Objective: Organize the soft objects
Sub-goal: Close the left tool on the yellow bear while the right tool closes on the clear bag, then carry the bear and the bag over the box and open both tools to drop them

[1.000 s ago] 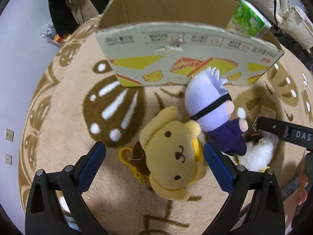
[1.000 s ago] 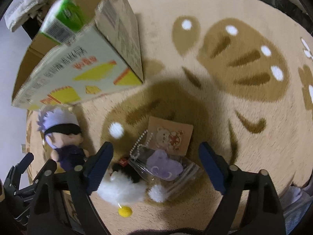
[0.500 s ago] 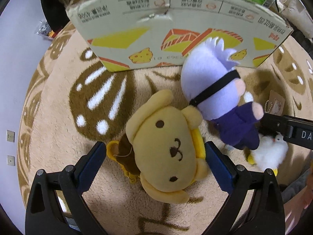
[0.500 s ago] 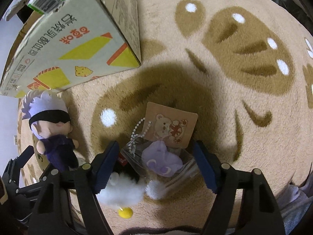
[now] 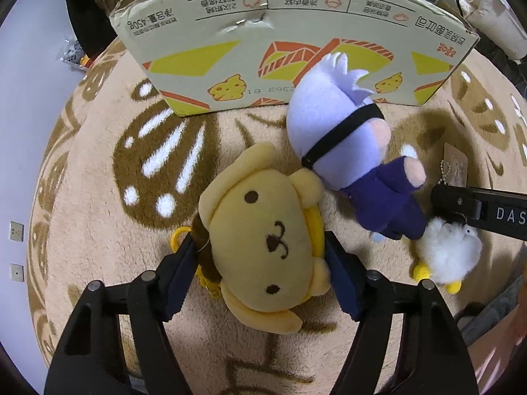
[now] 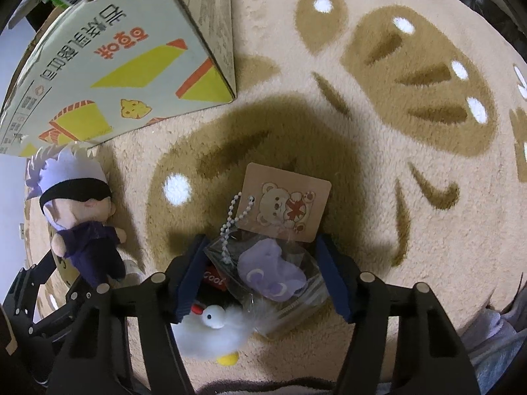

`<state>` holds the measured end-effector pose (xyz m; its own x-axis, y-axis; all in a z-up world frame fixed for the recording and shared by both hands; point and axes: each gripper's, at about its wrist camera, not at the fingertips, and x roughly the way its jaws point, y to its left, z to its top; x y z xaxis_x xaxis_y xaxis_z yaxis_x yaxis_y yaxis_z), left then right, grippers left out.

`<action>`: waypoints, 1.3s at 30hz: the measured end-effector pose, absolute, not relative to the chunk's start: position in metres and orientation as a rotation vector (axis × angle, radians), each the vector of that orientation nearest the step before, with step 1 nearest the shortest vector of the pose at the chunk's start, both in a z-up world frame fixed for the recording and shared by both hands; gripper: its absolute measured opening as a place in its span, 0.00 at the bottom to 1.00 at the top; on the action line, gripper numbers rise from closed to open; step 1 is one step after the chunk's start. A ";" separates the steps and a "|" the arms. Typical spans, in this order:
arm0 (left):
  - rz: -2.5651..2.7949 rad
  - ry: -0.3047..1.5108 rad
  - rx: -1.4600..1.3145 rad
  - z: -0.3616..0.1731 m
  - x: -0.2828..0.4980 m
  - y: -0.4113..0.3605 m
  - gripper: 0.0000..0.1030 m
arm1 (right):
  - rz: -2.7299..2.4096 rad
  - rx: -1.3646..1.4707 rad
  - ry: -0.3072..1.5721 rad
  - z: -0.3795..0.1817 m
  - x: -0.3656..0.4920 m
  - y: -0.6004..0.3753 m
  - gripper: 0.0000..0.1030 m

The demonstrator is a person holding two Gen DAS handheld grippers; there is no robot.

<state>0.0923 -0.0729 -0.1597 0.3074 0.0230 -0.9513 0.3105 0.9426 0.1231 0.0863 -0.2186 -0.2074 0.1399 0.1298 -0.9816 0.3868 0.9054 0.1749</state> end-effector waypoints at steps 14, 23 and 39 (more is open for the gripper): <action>-0.140 1.243 0.292 -0.152 0.086 -0.063 0.67 | -0.183 0.460 1.378 -0.192 0.081 -0.224 0.48; -0.088 1.207 0.228 -0.138 0.088 -0.047 0.66 | -0.137 0.519 1.239 -0.163 0.076 -0.231 0.47; -0.056 1.016 0.173 -0.084 0.074 -0.034 0.65 | -0.058 0.480 0.902 -0.099 0.058 -0.238 0.47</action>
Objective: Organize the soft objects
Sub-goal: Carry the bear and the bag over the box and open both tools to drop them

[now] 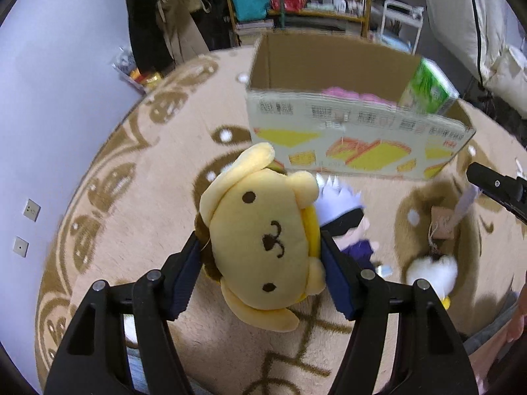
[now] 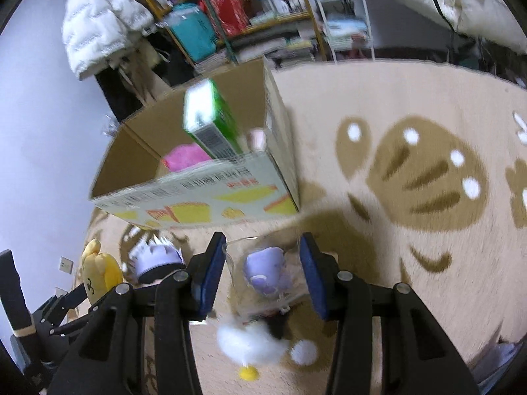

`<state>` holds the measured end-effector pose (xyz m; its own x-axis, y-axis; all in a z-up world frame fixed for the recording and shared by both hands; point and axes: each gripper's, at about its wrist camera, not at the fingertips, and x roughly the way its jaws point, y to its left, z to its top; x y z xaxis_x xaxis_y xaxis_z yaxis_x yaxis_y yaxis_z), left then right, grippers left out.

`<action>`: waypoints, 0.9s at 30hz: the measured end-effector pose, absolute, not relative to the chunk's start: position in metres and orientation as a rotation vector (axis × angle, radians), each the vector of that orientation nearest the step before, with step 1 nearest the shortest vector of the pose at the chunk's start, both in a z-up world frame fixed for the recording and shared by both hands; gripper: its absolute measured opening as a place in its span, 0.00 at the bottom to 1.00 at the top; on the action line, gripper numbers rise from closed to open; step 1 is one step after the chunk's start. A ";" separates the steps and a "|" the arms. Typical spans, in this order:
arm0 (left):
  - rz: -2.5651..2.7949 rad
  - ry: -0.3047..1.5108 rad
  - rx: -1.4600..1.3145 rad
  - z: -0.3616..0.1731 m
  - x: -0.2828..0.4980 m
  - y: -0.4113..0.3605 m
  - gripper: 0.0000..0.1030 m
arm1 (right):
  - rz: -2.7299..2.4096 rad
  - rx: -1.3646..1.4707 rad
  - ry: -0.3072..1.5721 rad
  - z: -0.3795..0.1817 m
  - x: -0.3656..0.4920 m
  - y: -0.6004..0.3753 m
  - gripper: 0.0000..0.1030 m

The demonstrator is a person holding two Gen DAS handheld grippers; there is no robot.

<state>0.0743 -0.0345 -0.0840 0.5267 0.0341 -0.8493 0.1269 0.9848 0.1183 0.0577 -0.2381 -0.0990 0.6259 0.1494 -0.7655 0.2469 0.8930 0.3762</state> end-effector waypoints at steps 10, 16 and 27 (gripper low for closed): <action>-0.065 0.822 0.149 -0.046 0.067 -0.032 0.65 | 0.009 0.439 0.737 -0.073 0.055 -0.215 0.46; -0.078 0.732 0.139 -0.025 0.068 -0.035 0.65 | 0.062 0.405 0.627 -0.044 0.051 -0.205 0.46; -0.100 0.616 0.172 0.000 0.109 -0.043 0.66 | 0.133 0.312 0.570 -0.016 0.094 -0.193 0.46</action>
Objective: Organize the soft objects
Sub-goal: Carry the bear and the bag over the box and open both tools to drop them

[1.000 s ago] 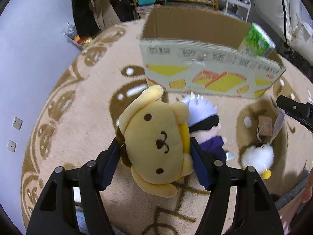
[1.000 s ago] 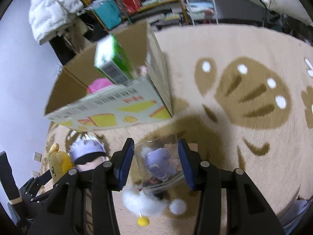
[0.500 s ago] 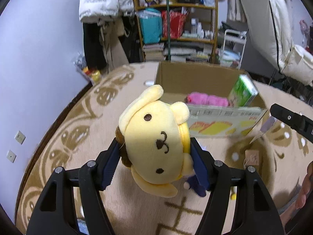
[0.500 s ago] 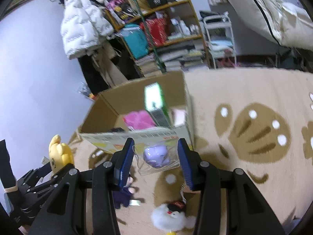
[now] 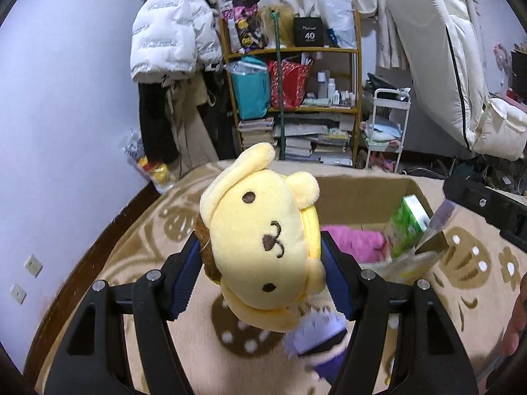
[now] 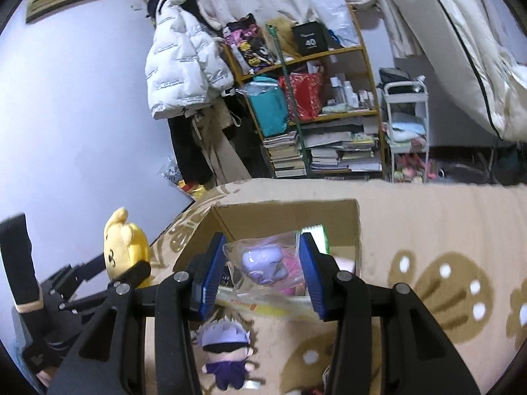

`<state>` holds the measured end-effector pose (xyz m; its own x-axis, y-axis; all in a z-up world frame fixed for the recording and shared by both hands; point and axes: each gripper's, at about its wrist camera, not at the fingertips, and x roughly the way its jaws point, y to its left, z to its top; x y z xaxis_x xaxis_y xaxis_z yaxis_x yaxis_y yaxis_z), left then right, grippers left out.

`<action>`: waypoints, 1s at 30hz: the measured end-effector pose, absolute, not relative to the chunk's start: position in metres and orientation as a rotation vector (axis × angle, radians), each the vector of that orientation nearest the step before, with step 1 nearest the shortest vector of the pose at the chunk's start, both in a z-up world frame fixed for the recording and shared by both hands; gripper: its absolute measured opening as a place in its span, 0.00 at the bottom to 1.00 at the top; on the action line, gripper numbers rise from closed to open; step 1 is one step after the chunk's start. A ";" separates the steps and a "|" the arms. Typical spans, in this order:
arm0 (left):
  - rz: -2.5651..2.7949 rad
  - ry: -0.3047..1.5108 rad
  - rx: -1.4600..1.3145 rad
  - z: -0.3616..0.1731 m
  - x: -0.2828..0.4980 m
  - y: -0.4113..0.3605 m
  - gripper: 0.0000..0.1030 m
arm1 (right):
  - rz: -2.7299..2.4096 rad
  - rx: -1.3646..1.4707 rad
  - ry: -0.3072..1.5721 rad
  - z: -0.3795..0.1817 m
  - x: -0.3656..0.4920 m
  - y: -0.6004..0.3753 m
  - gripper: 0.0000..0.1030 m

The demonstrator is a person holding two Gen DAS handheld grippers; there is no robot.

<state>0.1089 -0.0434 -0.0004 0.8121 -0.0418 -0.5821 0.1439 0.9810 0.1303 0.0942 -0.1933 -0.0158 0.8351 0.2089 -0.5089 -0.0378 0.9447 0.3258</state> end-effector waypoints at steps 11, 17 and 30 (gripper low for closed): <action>-0.144 0.645 0.207 -0.022 0.159 -0.063 0.66 | 0.176 0.264 0.533 -0.028 0.133 -0.188 0.47; -0.187 0.677 0.179 -0.034 0.168 -0.067 0.66 | 0.168 0.278 0.537 -0.038 0.138 -0.192 0.47; -0.199 0.695 0.184 -0.039 0.165 -0.073 0.82 | 0.146 0.339 0.556 -0.042 0.134 -0.204 0.54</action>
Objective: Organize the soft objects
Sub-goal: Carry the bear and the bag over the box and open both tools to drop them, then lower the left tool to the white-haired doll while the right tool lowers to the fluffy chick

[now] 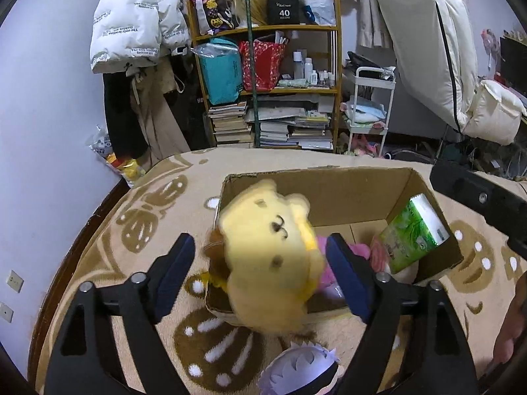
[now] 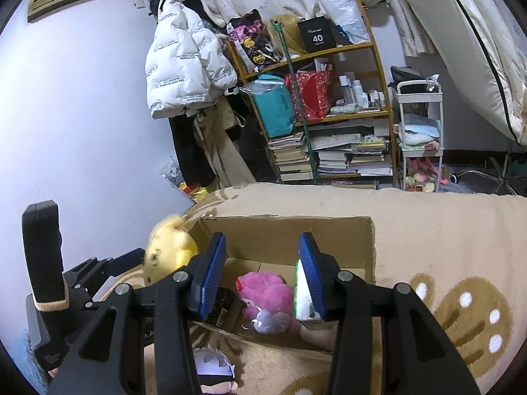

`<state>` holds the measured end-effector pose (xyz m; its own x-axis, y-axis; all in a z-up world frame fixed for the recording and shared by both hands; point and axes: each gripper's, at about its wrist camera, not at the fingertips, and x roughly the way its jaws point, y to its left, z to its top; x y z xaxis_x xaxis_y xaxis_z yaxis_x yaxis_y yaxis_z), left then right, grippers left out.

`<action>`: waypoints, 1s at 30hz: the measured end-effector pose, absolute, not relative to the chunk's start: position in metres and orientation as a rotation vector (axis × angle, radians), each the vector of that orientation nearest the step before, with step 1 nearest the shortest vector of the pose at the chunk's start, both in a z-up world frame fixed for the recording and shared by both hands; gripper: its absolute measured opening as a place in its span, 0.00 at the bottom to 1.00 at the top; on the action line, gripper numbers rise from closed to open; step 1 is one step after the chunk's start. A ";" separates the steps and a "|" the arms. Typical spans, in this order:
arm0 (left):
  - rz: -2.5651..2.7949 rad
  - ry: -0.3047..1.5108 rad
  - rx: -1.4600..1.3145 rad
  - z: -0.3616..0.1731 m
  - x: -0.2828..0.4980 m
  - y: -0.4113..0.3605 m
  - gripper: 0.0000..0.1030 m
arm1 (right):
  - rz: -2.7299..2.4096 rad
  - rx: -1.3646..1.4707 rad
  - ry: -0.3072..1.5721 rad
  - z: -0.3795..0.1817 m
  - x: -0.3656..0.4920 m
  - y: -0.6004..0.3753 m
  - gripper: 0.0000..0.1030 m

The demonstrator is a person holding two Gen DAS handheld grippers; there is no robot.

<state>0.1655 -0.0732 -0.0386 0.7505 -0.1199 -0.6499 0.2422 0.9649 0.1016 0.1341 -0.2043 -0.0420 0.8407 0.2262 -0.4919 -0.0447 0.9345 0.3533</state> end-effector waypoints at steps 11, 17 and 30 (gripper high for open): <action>-0.100 0.707 0.165 -0.029 0.139 -0.049 0.98 | 0.090 0.405 0.616 -0.044 0.109 -0.218 0.94; -0.076 0.719 0.151 -0.016 0.115 -0.031 0.98 | 0.070 0.404 0.658 -0.042 0.090 -0.219 1.00; -0.070 0.809 0.161 -0.014 0.070 -0.014 0.98 | 0.019 0.373 0.858 -0.060 0.050 -0.208 1.00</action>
